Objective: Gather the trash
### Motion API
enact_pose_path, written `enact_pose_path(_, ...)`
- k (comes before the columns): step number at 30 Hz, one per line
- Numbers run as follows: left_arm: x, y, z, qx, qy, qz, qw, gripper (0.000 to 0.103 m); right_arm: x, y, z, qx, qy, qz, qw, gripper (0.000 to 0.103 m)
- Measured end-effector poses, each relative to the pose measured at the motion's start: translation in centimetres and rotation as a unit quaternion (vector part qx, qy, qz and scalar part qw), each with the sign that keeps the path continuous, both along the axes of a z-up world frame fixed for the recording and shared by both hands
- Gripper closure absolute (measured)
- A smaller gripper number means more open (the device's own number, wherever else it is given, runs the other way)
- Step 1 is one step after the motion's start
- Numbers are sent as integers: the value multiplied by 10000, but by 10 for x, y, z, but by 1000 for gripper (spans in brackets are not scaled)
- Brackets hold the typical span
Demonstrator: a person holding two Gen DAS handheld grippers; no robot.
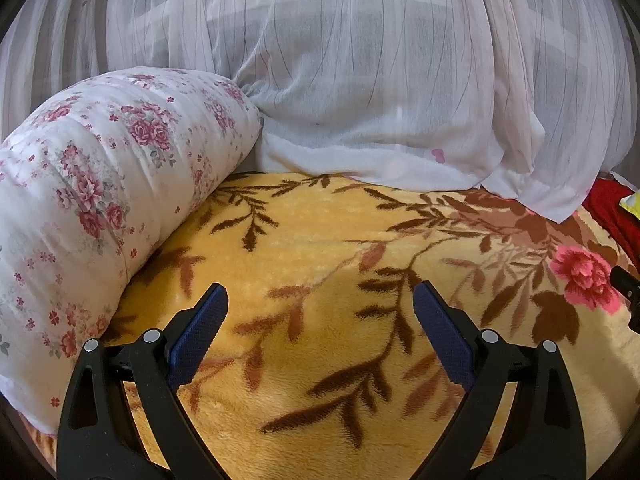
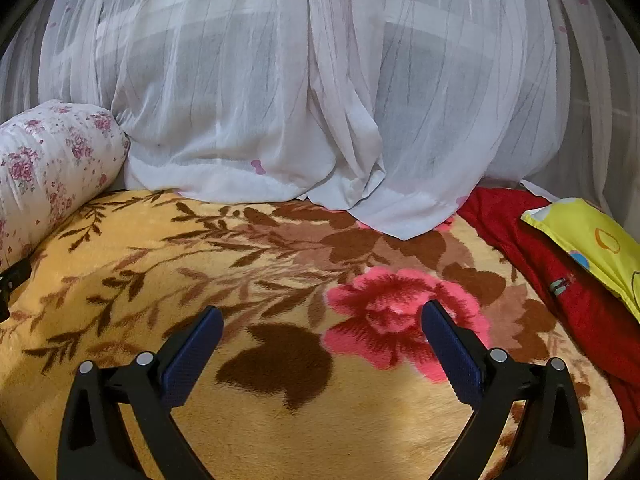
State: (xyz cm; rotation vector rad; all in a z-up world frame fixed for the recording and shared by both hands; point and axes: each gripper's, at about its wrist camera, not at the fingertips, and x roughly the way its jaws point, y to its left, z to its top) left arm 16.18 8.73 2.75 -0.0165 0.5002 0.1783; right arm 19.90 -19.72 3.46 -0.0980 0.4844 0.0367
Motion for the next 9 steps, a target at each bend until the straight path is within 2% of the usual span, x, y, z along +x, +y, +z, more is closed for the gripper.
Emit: enact_pose_path(9,2,0,-2,-58,83,-70,9999,12,-1,0,0,-3,-1,-12,10000,5)
